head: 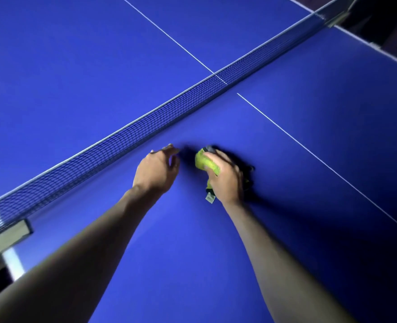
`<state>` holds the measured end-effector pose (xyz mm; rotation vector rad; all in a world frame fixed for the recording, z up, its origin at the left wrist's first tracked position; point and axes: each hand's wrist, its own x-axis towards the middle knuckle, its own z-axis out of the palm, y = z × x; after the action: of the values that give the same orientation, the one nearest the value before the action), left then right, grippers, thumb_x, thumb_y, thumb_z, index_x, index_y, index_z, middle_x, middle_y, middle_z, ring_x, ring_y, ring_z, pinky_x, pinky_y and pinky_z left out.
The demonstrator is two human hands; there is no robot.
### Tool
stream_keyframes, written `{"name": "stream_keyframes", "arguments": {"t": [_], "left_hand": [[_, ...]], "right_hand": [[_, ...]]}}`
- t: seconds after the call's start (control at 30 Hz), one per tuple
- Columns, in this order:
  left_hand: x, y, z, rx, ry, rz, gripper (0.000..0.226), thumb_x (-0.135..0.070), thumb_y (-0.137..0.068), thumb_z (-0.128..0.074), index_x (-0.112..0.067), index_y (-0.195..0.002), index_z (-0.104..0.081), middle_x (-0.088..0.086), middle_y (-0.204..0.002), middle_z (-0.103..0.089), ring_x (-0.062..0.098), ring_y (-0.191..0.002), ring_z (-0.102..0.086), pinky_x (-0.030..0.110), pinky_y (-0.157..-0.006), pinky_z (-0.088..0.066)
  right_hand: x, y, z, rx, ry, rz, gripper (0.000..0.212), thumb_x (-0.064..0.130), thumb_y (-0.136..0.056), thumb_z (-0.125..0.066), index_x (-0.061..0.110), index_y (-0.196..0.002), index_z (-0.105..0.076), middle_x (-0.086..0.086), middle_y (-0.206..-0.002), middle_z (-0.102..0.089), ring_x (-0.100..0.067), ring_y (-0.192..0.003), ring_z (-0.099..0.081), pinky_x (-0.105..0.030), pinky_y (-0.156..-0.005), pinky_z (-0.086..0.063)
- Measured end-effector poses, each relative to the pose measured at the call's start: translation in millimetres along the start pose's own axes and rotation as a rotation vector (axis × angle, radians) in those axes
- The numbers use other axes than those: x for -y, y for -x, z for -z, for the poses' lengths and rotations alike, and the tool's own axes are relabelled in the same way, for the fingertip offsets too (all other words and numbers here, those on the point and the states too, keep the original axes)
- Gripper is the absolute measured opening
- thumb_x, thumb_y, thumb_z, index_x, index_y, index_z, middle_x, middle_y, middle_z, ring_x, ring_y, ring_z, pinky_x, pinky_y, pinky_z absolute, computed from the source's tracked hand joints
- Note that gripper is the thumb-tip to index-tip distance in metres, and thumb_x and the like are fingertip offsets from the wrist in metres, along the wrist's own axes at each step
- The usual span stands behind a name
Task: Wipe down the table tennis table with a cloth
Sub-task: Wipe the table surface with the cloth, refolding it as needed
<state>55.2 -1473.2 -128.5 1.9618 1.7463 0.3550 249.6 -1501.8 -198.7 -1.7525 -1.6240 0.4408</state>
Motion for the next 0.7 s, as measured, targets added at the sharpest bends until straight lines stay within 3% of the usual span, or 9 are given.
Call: {"name": "stream_keyframes", "arguments": {"t": [0.1,0.23,0.4,0.6,0.7], "left_hand": [[23,38,18,-0.038,-0.021,-0.053,0.035,-0.025,-0.1,-0.052,-0.025,-0.132,-0.065,-0.002,-0.139,-0.063,0.033,-0.12,-0.062,0.045,-0.091,-0.054],[70,82,39,-0.063,-0.052,-0.03,0.033,-0.025,-0.098,-0.053,-0.026,-0.129,-0.066,0.001,-0.126,-0.069,0.032,-0.102,-0.067,0.04,-0.079,-0.052],[122,134,61,-0.059,-0.063,0.003,0.03,-0.024,-0.1,-0.051,-0.024,-0.126,-0.067,0.0,-0.127,-0.066,0.03,-0.108,-0.064,0.042,-0.079,-0.052],[185,199,86,-0.052,-0.047,0.03,0.029,-0.023,-0.099,-0.053,-0.023,-0.123,-0.069,0.0,-0.126,-0.066,0.031,-0.108,-0.065,0.043,-0.08,-0.054],[212,225,99,-0.05,-0.031,0.023,0.028,-0.02,-0.097,-0.055,-0.022,-0.12,-0.07,0.002,-0.123,-0.068,0.031,-0.107,-0.066,0.042,-0.08,-0.054]], "right_hand": [[28,40,-18,0.006,0.009,0.025,0.05,0.001,-0.081,-0.076,0.023,-0.126,-0.075,0.007,-0.139,-0.066,-0.014,-0.128,-0.061,-0.024,-0.108,-0.045],[70,92,-42,0.008,0.0,0.031,0.05,0.002,-0.08,-0.076,0.025,-0.124,-0.075,0.008,-0.139,-0.066,-0.012,-0.128,-0.059,-0.018,-0.108,-0.04],[128,160,-78,0.007,0.009,0.046,0.043,0.005,-0.086,-0.067,0.03,-0.121,-0.075,0.01,-0.138,-0.065,-0.013,-0.128,-0.059,-0.026,-0.105,-0.048],[198,242,-124,0.093,0.051,0.071,0.031,0.011,-0.089,-0.06,0.031,-0.109,-0.073,0.011,-0.142,-0.062,-0.012,-0.136,-0.054,-0.028,-0.11,-0.044],[230,276,-143,0.133,0.062,0.113,0.03,0.01,-0.089,-0.063,0.029,-0.11,-0.072,0.012,-0.132,-0.065,-0.017,-0.127,-0.058,-0.034,-0.108,-0.047]]}}
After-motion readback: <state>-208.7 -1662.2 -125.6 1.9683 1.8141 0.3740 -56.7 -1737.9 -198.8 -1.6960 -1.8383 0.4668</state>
